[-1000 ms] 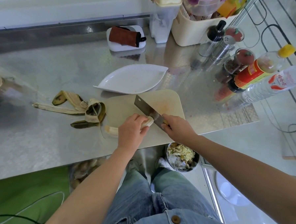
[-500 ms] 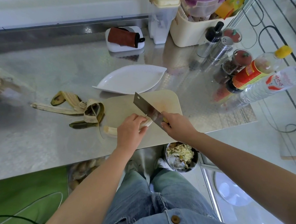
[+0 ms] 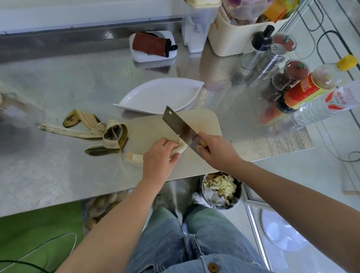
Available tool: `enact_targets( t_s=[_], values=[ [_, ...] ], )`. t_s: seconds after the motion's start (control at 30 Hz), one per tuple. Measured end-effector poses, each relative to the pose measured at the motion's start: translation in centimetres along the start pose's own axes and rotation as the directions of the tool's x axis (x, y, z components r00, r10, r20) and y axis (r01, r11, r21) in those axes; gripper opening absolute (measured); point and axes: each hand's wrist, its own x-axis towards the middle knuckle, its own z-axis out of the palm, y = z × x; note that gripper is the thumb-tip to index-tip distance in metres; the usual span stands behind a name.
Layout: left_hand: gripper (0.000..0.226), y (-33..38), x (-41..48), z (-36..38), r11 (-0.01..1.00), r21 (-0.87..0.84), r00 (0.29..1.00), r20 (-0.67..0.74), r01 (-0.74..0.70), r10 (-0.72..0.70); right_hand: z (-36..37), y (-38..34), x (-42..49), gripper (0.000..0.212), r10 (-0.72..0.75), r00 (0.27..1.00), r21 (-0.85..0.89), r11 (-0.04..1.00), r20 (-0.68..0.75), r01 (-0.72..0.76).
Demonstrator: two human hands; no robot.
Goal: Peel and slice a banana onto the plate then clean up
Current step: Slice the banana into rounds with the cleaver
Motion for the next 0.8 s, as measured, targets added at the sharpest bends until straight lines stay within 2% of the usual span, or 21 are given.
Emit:
enact_targets(
  t_s=[0.37, 0.5, 0.8],
  values=[
    [0.025, 0.0, 0.0, 0.0, 1.0, -0.003, 1.0, -0.003, -0.008, 0.008, 0.3, 0.3, -0.2, 0.009, 0.001, 0.998, -0.04, 0.999, 0.066, 0.002],
    [0.024, 0.1, 0.0, -0.1, 1.0, -0.01, 1.0, -0.013, -0.009, 0.008, 1.6, 0.4, -0.5, 0.013, 0.039, 0.995, -0.038, 0.999, 0.092, -0.036],
    [0.025, 0.4, 0.5, 0.1, 1.0, -0.009, 1.0, -0.024, -0.006, 0.006, -0.3, 0.8, 0.2, 0.012, 0.008, 1.0, 0.021, 1.0, -0.01, -0.007]
  ],
)
